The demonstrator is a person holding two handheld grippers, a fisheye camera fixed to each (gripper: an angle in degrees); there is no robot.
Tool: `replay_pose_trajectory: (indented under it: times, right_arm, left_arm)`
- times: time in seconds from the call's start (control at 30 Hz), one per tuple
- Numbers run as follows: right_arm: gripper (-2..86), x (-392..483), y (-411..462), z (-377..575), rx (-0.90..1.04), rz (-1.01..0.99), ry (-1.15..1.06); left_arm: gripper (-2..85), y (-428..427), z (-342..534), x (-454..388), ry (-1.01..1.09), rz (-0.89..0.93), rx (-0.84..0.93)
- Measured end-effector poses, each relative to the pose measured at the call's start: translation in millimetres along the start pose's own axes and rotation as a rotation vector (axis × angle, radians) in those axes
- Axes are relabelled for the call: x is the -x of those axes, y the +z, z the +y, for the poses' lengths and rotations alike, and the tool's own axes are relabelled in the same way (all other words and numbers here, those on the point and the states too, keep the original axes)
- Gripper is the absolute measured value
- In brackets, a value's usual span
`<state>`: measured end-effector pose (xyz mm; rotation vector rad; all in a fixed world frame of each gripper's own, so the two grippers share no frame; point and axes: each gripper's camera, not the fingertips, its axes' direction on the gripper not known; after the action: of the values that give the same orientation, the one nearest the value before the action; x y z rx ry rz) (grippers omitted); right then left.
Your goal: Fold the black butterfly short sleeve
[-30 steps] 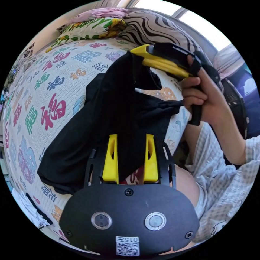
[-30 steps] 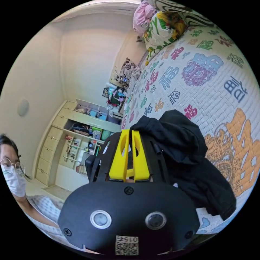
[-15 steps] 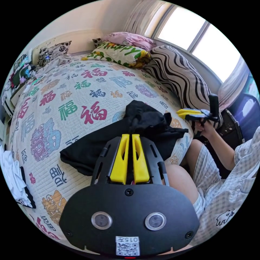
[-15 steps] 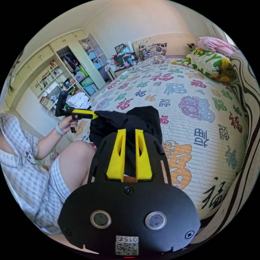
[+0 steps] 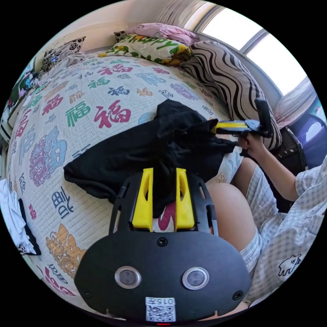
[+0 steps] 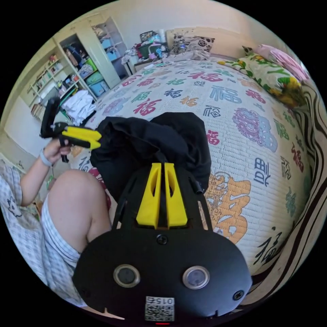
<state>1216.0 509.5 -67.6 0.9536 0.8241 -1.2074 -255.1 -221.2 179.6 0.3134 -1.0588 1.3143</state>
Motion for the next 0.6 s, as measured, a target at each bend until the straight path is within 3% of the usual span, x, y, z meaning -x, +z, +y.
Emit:
replay_pose_trajectory:
  times: [0.2,0.27,0.33,0.4,0.6]
  right_arm:
    - [-0.5,6,-19,33,-0.094,-0.140,0.151]
    - [-0.5,16,-25,45,-0.114,-0.151,0.175]
    - [-0.4,26,-31,55,-0.128,-0.138,0.195]
    - [-0.3,35,-43,67,-0.152,-0.102,0.241]
    - [-0.1,97,-131,104,-0.393,-0.035,0.243]
  left_arm:
    - [8.4,21,35,-44,0.044,0.020,0.010]
    - [1.9,29,37,-56,0.040,-0.046,0.006]
    - [0.6,32,41,-62,0.023,-0.092,0.007]
    - [-0.1,17,49,-71,0.013,-0.108,-0.050]
    - [-0.6,-106,90,-140,0.021,-0.359,-0.453]
